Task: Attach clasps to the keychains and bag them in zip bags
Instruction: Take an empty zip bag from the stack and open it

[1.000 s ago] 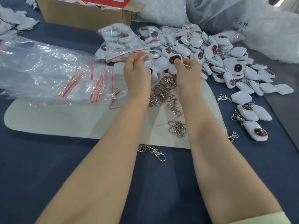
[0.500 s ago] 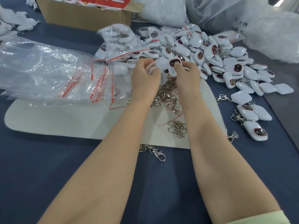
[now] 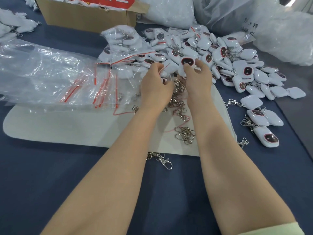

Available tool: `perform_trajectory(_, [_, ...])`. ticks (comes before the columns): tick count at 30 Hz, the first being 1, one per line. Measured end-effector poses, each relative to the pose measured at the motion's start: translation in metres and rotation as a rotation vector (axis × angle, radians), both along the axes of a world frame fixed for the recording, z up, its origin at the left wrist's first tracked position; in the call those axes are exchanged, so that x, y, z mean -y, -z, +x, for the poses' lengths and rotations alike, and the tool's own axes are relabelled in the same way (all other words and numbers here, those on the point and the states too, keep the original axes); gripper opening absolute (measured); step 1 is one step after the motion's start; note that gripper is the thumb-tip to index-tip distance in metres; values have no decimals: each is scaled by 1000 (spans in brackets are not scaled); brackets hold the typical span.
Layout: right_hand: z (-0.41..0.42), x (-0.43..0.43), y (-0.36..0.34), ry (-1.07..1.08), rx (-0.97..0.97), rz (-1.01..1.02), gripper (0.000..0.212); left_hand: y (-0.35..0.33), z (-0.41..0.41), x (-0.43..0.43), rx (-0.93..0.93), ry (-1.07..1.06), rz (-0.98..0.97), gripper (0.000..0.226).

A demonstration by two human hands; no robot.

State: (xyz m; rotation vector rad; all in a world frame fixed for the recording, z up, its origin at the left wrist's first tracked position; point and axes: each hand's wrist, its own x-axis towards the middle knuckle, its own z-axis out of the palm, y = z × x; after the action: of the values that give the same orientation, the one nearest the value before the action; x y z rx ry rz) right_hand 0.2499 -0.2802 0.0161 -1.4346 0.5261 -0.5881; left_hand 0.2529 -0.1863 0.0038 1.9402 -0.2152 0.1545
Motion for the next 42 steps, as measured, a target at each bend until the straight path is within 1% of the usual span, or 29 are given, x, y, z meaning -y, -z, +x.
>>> perform_trajectory(2, [-1,-1,-9,-18,97,43,26,-3,-1,1,-39,-18,-45,38])
perform_trajectory(4, [-2,-4,-19,-54,171,58,23,-7,-1,2,-92,-44,-147,34])
perform_trajectory(6, [-4,-9,-26,-103,204,48,19,-11,-1,4,-133,-73,-255,33])
perform_trajectory(7, [-4,-11,-29,-114,199,10,17,-13,-1,4,-153,-86,-307,32])
perform_trajectory(10, [-7,-17,-34,-95,107,-237,21,-17,0,2,-232,-132,-504,27])
perform_trajectory(12, [-8,-21,-34,-145,36,-389,27,-20,0,-1,-265,-179,-599,26])
perform_trajectory(13, [-9,-23,-33,-189,3,-469,26,-21,0,-1,-264,-195,-624,25])
perform_trajectory(15, [-8,-27,-32,-251,-59,-692,19,-23,0,-2,-258,-217,-642,24])
perform_trajectory(16, [-8,-27,-32,-275,-74,-775,17,-24,1,-2,-254,-232,-641,25])
perform_trajectory(17, [-7,-27,-33,-301,-80,-809,18,-25,0,-2,-240,-248,-635,27])
perform_trajectory(19, [-6,-23,-34,-334,-87,-798,18,-24,0,-2,-167,-287,-567,29])
perform_trajectory(21, [-5,-17,-33,-320,-77,-723,14,-21,-1,-2,-45,-329,-437,28])
perform_trajectory(22, [-4,-15,-31,-292,-76,-689,16,-20,-2,-1,19,-345,-376,28])
perform_trajectory(23, [-3,-12,-27,-247,-93,-697,22,-19,-3,-1,73,-359,-313,28])
perform_trajectory(25, [-5,-10,-19,-202,-148,-791,31,-20,-4,-1,151,-386,-175,30])
perform_trajectory(27, [-5,-11,-9,-321,-162,-890,30,-21,-4,-1,203,-389,-66,31])
perform_trajectory(29, [2,-13,1,-486,-229,-1125,29,-21,-5,-1,248,-376,-7,32])
perform_trajectory(30, [7,-13,6,-533,-300,-1258,32,-21,-6,-1,260,-367,9,33])
perform_trajectory(31, [12,-11,10,-552,-374,-1345,36,-20,-6,-2,261,-355,22,33])
perform_trajectory(33, [15,-9,16,-544,-460,-1406,41,-17,-5,-3,240,-325,38,31])
perform_trajectory(35, [14,-7,19,-529,-462,-1395,41,-13,-4,-4,198,-280,78,28])
perform_trajectory(37, [9,-8,20,-479,-405,-1338,36,-9,-3,-3,177,-247,170,24])
perform_trajectory(38, [8,-8,19,-429,-353,-1265,33,-6,-3,-3,179,-233,214,22])
perform_trajectory(40, [4,-7,15,-312,-258,-1031,29,-4,-3,-3,190,-207,280,20])
perform_trajectory(42, [-1,-5,14,-208,-211,-857,26,-3,-3,-4,200,-186,330,23])
